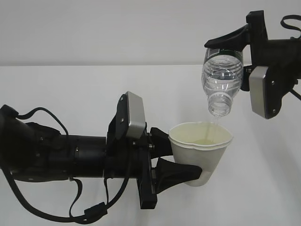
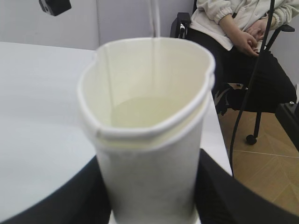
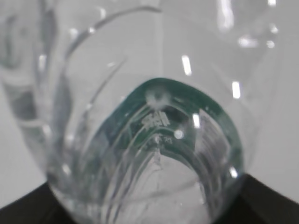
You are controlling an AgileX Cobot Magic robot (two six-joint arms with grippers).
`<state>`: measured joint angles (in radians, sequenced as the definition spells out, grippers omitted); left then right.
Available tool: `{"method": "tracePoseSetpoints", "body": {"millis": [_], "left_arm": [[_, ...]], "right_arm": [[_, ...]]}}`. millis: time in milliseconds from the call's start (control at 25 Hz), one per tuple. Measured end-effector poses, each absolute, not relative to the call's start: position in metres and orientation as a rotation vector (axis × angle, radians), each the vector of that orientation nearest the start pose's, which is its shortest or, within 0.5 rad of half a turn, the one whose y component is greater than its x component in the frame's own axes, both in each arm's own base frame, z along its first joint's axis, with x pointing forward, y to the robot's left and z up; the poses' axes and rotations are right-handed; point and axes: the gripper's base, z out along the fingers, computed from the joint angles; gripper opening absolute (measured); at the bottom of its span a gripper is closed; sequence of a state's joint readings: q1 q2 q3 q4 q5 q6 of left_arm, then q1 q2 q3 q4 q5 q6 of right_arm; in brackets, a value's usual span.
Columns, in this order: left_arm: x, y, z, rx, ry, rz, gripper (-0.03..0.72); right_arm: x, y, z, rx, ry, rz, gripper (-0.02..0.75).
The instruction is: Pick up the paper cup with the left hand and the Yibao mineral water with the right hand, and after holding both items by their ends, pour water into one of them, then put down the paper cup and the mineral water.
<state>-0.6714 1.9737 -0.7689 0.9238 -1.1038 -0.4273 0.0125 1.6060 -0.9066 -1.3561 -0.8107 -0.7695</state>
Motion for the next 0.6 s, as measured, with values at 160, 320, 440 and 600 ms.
{"method": "tracePoseSetpoints", "body": {"millis": [160, 320, 440, 600], "left_arm": [[0.2242, -0.2609, 0.1364, 1.222, 1.429, -1.106, 0.376], [0.2242, -0.2609, 0.1364, 1.222, 1.429, -1.106, 0.376], [0.2242, -0.2609, 0.1362, 1.222, 1.431, -1.105, 0.376], [0.2242, -0.2609, 0.1362, 1.222, 1.431, -1.105, 0.375]], "right_arm": [[0.325, 0.0684, 0.2532, -1.819, 0.518, -0.631, 0.489], [0.325, 0.0684, 0.2532, -1.819, 0.518, -0.631, 0.489], [0.3251, 0.0684, 0.2533, -1.818, 0.519, -0.631, 0.489], [0.3249, 0.0686, 0.2535, -1.816, 0.516, -0.629, 0.475]]}}
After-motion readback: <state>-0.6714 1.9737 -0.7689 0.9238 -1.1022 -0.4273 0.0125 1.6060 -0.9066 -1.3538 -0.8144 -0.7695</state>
